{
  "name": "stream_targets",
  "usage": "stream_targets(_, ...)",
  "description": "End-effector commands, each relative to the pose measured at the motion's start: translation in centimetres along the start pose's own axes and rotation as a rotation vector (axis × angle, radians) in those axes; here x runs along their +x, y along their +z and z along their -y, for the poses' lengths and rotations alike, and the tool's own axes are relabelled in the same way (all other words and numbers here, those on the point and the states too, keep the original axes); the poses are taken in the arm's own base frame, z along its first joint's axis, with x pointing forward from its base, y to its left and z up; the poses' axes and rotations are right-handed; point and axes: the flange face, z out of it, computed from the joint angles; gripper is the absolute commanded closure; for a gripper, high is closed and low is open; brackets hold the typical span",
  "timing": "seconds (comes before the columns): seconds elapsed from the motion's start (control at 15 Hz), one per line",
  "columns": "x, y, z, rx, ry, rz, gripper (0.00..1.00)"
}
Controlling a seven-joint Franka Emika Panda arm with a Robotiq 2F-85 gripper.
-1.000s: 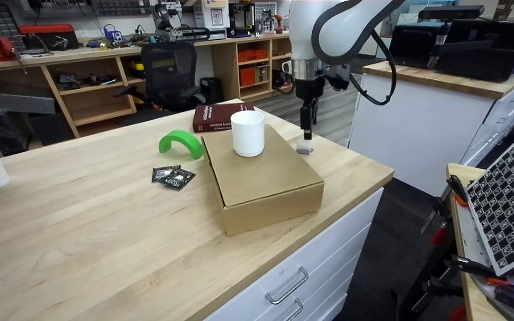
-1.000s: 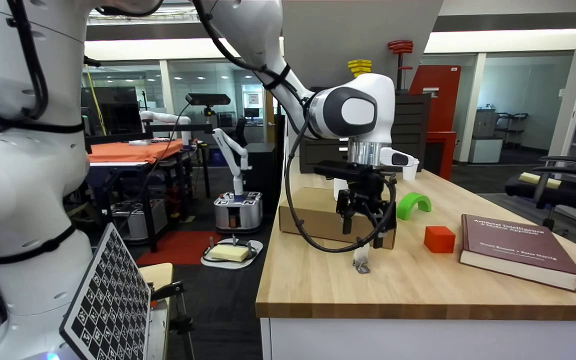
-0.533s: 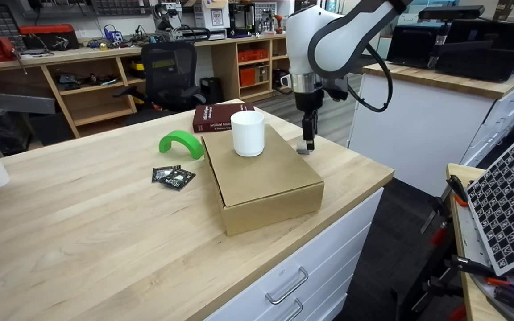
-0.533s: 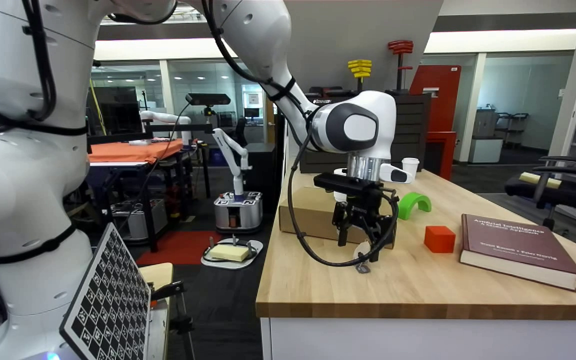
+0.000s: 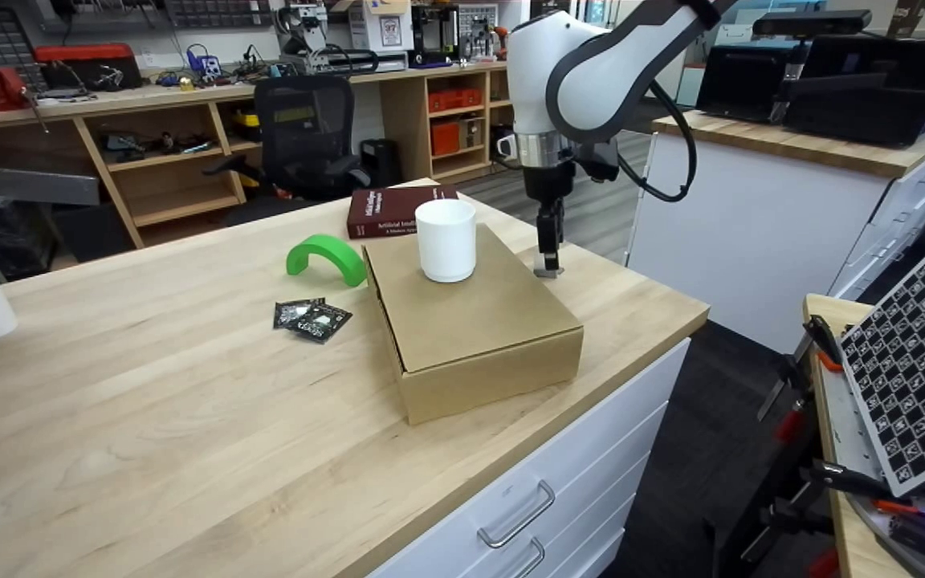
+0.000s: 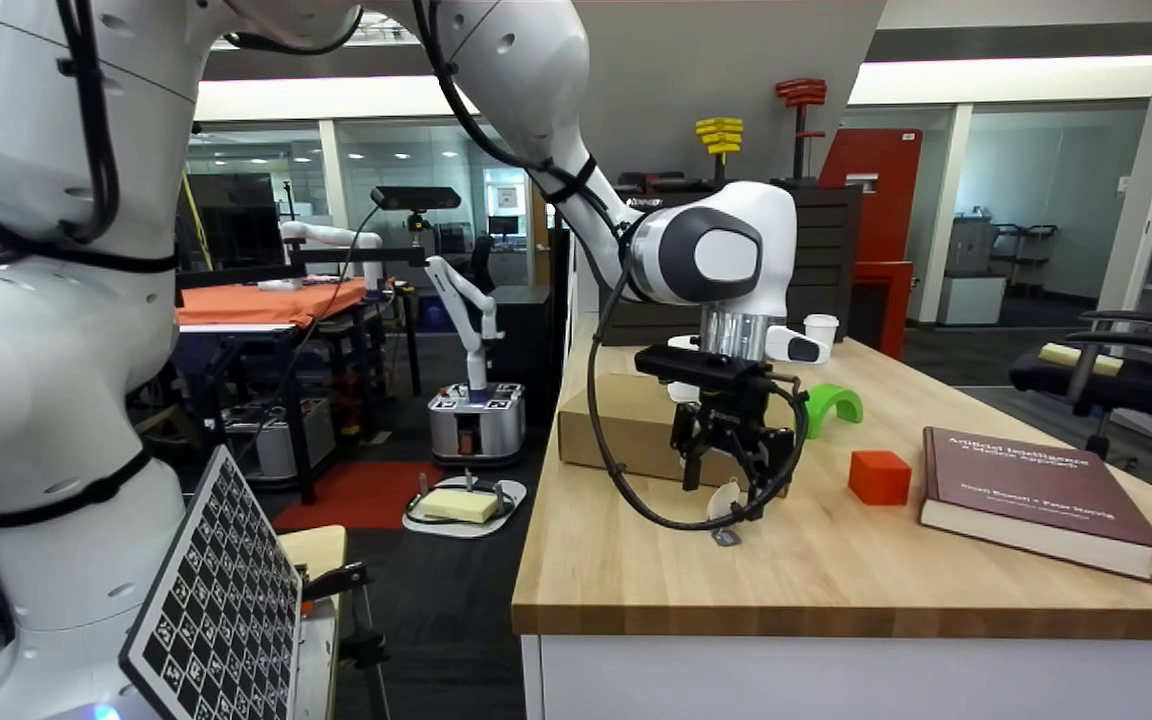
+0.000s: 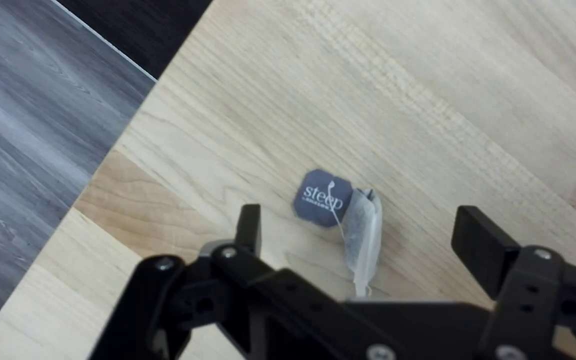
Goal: Put the tea bag in the mug
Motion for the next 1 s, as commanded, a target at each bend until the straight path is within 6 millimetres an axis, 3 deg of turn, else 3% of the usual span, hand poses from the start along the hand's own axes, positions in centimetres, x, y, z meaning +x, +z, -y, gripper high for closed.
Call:
stream_targets(0.0,0.5,-1.0,-0.7,0.007,-0.010,-0.014,0.33)
stream_targets(0.6,0.5,-1.4,-1.9,0.003,0.008,-0.024,0.92)
stream_targets(0.73,0.4,-1.4,-2.1,0.004,0.012,-0.024,1.00)
stream_targets(0.93,0.3,-1.8,-2.5,0.001,0.027,-0.032,1.00)
